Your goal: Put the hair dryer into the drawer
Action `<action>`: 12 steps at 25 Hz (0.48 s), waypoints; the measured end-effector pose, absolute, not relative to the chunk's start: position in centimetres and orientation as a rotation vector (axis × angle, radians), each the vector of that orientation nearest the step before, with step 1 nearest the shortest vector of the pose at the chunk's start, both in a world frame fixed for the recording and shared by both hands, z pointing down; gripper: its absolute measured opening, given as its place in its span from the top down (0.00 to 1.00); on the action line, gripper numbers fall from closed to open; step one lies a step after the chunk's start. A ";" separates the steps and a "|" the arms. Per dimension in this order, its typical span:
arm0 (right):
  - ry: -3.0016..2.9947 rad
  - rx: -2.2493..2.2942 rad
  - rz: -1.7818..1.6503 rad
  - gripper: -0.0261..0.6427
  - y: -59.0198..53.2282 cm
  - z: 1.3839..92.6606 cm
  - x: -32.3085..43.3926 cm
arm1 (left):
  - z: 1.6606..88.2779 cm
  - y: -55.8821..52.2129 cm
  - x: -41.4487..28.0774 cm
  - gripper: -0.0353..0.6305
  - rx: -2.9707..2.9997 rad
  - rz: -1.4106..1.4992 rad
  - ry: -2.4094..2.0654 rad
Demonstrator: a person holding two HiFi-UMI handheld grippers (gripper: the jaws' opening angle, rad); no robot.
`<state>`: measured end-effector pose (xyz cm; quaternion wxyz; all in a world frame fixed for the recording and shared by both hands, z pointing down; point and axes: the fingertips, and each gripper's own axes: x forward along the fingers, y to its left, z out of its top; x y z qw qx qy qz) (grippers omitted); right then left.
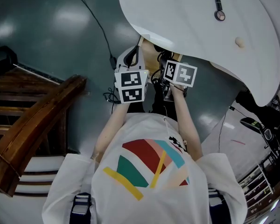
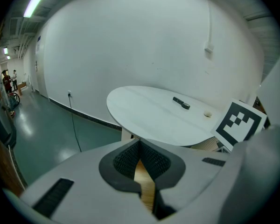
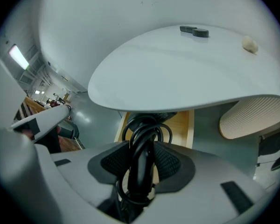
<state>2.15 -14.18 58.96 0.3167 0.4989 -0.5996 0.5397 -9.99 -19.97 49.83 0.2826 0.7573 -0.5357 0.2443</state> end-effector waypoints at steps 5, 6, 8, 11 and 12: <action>-1.624 1.324 1.360 0.70 -15.4 60.2 2.1 | 50.1 -20.1 -9.7 0.92 2.030 0.680 -1.432; -1.640 1.338 1.364 0.70 -15.5 60.6 2.0 | 50.2 -20.1 -9.7 0.92 2.028 0.685 -1.430; -1.683 1.380 1.370 0.70 -16.1 61.1 1.4 | 50.5 -20.0 -9.8 0.92 2.025 0.699 -1.427; -1.750 1.413 1.321 0.70 -17.1 62.0 0.5 | 50.8 -19.7 -9.9 0.92 2.026 0.724 -1.420; -1.762 1.411 1.294 0.70 -17.3 62.4 0.4 | 50.9 -19.6 -9.8 0.92 2.027 0.732 -1.418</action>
